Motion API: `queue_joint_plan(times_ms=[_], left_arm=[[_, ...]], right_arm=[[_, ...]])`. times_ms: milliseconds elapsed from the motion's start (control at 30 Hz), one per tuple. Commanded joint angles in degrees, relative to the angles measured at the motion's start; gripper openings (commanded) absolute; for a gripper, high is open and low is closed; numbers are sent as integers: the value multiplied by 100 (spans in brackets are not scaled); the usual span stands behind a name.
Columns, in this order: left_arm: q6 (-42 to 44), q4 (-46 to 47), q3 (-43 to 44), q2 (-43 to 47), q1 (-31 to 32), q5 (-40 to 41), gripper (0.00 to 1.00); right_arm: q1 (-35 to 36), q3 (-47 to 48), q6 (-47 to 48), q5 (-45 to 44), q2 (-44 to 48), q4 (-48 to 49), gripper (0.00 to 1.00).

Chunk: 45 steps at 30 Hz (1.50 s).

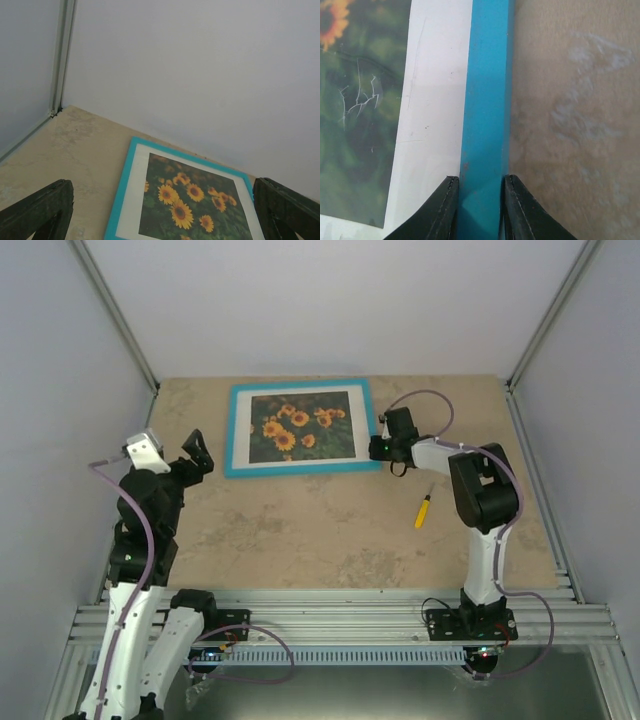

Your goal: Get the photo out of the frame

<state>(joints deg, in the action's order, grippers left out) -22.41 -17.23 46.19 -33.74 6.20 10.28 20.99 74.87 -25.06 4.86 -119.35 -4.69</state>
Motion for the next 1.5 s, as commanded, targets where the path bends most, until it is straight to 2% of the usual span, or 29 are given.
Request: queue_joint_plan(times_ms=[0,200,367,533,733,867,1067,1467], left_arm=[[-109,10,42,-223,-45,-363,99],[-390,-97,162,-991,-47,-1132,99],[-613,-397,286,-1831,-47,-1120,99],[-564,-635,398,-2687,-48,-1282,99],[-377,-874,671,-3812,-48,-1950,99],[-82,-1216,1008,-4654,-26,-1917,99],[219,-1592,1556,-5653,283,-1341,97],[842,-2297,2772,-7329,369,-870,87]], right_arm=[[-101,-523,183,55,399,-163,13],[-411,-1134,395,244,886,-27,12],[-583,-1486,678,225,1276,-144,12],[-779,-1918,808,344,1723,-126,13],[-929,-2262,829,431,2054,-7,16],[-930,-2316,810,585,2229,60,20],[-930,-2444,752,692,2505,189,35],[-527,-2805,671,786,2980,701,46]])
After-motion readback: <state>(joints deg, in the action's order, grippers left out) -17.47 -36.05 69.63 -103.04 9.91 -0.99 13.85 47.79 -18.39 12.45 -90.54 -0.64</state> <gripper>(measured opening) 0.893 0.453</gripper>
